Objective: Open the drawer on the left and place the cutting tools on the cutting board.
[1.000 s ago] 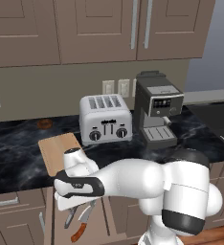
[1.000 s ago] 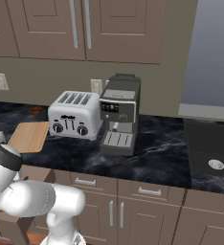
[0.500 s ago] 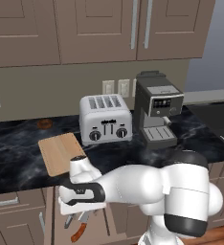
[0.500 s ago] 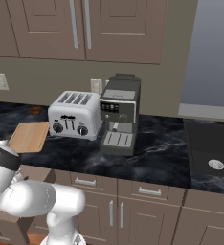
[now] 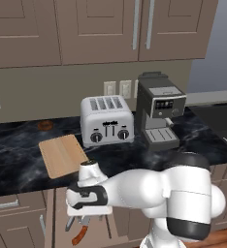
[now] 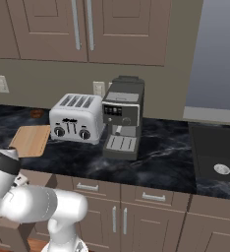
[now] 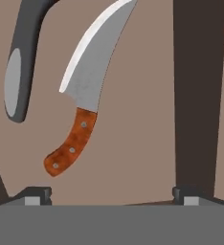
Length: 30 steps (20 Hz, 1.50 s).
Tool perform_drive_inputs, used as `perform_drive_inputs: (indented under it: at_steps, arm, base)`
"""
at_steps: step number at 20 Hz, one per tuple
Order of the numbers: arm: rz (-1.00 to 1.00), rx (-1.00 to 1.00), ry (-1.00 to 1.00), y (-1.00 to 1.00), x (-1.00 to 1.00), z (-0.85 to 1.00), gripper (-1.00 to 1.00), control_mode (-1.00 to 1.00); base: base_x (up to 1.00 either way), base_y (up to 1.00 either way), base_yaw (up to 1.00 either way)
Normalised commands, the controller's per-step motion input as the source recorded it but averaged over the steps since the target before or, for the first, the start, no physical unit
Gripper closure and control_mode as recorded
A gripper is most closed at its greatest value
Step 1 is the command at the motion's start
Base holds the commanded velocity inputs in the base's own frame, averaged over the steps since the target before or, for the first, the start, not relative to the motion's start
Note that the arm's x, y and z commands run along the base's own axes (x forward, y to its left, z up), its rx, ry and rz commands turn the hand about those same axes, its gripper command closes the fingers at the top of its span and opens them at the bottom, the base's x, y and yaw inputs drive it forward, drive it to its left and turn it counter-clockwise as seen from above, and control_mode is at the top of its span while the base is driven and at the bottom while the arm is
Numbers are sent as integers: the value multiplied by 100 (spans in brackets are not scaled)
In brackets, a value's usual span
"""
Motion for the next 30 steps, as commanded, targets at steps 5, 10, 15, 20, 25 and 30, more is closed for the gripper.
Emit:
perform_drive_inputs:
  at_steps: [5,10,15,20,25,30]
  arm:
    - [0,-3,0,11,12,-25,-100,-100]
    - [-1,0,0,9,11,-29,-100,-100]
    - [-5,0,0,12,22,-12,-100,-100]
    - [-6,0,0,17,22,-14,-100,-100]
    - [-4,0,0,18,6,-25,-100,-100]
    - [0,0,1,15,-13,-36,-100,-100]
  base:
    - [0,0,0]
    - [0,0,0]
    - [0,0,0]
    - [0,0,0]
    - [0,0,0]
    - [0,0,0]
